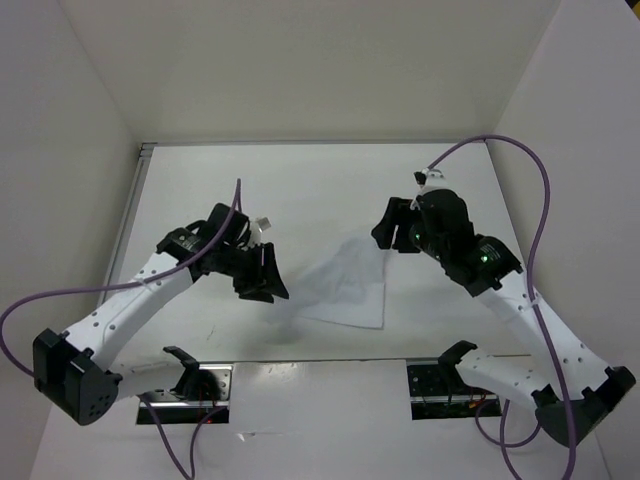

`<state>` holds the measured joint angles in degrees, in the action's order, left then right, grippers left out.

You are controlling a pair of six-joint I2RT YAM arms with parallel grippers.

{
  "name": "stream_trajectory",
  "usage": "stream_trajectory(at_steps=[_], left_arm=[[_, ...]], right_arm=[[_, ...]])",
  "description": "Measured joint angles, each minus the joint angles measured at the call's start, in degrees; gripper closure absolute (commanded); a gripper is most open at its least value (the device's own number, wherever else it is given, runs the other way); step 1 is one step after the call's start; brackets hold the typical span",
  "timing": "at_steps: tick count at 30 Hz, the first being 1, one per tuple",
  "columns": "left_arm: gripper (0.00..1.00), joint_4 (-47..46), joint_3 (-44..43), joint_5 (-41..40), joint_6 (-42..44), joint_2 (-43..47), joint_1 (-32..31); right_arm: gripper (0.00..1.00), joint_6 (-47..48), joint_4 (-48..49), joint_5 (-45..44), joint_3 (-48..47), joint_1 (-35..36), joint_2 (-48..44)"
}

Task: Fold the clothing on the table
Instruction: Move the skirt to the center of the board

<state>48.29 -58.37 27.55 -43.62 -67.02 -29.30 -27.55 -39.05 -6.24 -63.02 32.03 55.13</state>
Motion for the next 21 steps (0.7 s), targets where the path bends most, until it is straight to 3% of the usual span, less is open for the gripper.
stream_trajectory(at_steps=[4,8,18,19,20,21], left_arm=[[0.37,3.1,-5.9,-1.1,0.4,0.1,0.0],[0.37,-1.5,-9.7,-4.3,1.5,-3.6,0.2],[0.37,-15.9,-14.5,-13.0,3.7,-26.0,4.5],[0.37,-16.8,-14.6,-13.0,4.3,-26.9,5.2],[0.37,-17.6,-14.6,-13.0,4.6,-27.7,5.9],[0.37,-18.3,-14.6,-12.9,4.7,-28.3,6.6]], right_arm=[[0.34,-0.3,0.0,-2.2,-1.2,-0.5,6.1],[0.34,-1.4,0.1,-3.1,-1.3,-4.4,15.4],[0.37,-0.3,3.5,0.9,-6.0,-11.1,38.5],[0.41,0.1,4.4,2.1,-7.0,-11.5,39.6],[0.68,0.4,5.5,3.8,-7.9,-12.0,40.5],[0.82,1.0,6.6,5.6,-8.8,-12.7,41.5]])
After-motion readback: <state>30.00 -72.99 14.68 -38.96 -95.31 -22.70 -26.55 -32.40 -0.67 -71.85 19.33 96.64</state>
